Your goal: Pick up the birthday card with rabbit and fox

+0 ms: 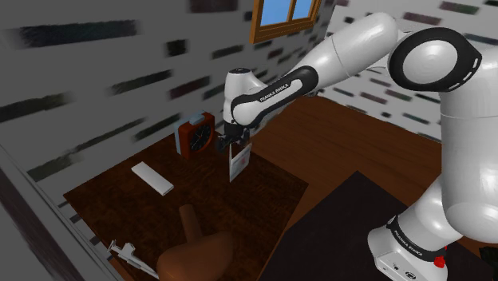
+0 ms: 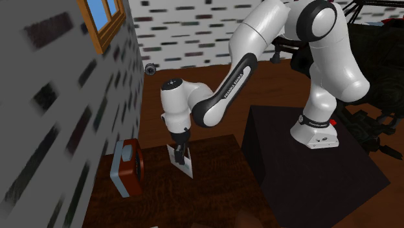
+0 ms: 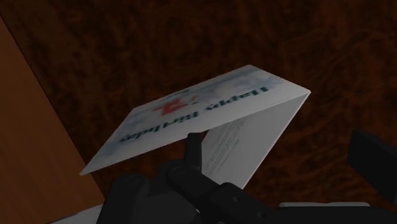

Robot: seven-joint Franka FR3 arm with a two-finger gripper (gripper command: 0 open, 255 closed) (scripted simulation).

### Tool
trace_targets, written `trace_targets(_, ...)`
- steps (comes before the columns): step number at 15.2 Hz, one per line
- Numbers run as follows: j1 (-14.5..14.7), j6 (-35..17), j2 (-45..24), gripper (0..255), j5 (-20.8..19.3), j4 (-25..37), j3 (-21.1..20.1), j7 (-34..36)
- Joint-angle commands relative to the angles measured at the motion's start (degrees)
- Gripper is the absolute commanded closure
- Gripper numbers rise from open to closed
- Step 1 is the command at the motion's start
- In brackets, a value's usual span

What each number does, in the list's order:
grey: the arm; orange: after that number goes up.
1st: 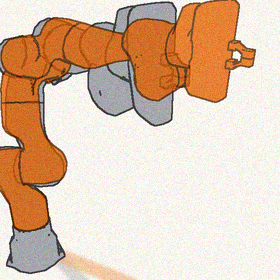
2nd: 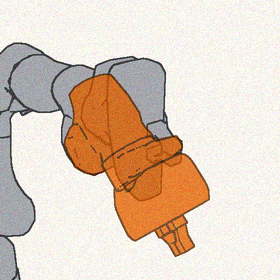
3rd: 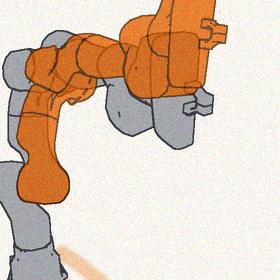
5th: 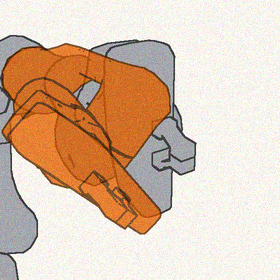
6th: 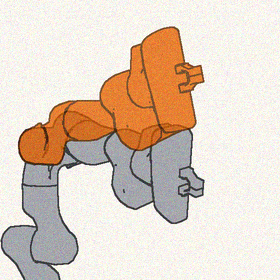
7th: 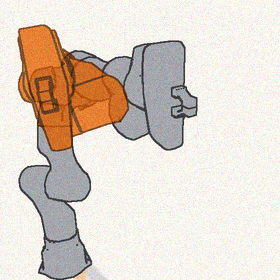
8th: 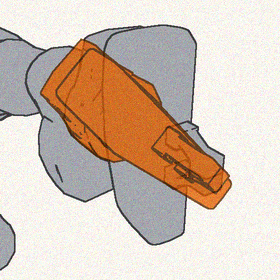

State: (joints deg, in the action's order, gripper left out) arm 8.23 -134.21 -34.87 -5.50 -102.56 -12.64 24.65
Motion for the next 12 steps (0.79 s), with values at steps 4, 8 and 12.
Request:
trace_targets(4,0.16,-3.43,-3.65,0,-0.55,-0.14,0.65,0.04)
trace_targets(8,0.8,-3.42,-3.23,255,-0.55,-0.58,0.46,0.91)
trace_targets(12,1.37,-2.95,-4.2,255,-0.76,0.89,0.54,1.4)
